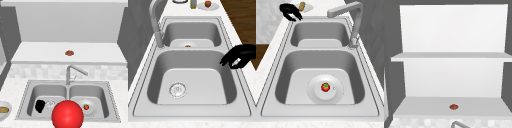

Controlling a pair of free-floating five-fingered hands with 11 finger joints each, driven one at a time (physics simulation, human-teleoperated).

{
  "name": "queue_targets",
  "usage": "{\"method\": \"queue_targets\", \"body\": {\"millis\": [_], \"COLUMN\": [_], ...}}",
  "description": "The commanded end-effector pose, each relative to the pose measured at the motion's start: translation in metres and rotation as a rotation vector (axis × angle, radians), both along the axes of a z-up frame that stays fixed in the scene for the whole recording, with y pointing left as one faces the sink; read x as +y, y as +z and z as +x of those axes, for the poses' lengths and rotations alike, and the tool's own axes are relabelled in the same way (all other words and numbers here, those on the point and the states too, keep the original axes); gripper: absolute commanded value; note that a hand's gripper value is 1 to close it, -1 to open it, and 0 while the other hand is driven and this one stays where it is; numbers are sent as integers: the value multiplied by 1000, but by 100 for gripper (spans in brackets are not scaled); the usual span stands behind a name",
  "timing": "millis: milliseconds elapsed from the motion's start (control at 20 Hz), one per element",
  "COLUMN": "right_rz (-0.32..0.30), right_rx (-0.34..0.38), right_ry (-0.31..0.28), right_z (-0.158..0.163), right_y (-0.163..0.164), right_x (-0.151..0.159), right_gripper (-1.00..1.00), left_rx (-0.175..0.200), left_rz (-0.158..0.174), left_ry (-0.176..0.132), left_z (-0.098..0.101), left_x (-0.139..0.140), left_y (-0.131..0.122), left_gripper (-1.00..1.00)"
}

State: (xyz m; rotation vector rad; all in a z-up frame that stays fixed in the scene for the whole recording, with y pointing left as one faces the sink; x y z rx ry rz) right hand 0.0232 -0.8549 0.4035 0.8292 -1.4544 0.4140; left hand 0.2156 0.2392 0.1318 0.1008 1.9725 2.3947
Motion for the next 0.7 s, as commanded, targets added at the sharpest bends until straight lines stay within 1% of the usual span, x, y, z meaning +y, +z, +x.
{"method": "queue_targets", "body": {"millis": [0,200,450,550,650], "right_rz": [-82,-100,-114,-137,-165], "right_rx": [-67,-60,-48,-20,-12], "right_ry": [53,86,102,99,93], "right_z": [12,25,45,50,56], "right_y": [-15,-35,-61,-68,-76], "right_x": [0,13,32,40,49], "right_gripper": [-100,-100,-100,-100,-100], "left_rx": [0,0,0,0,0], "left_rz": [0,0,0,0,0], "left_ry": [0,0,0,0,0], "left_z": [0,0,0,0,0], "left_x": [0,0,0,0,0], "left_y": [0,0,0,0,0], "left_gripper": [0,0,0,0,0]}}
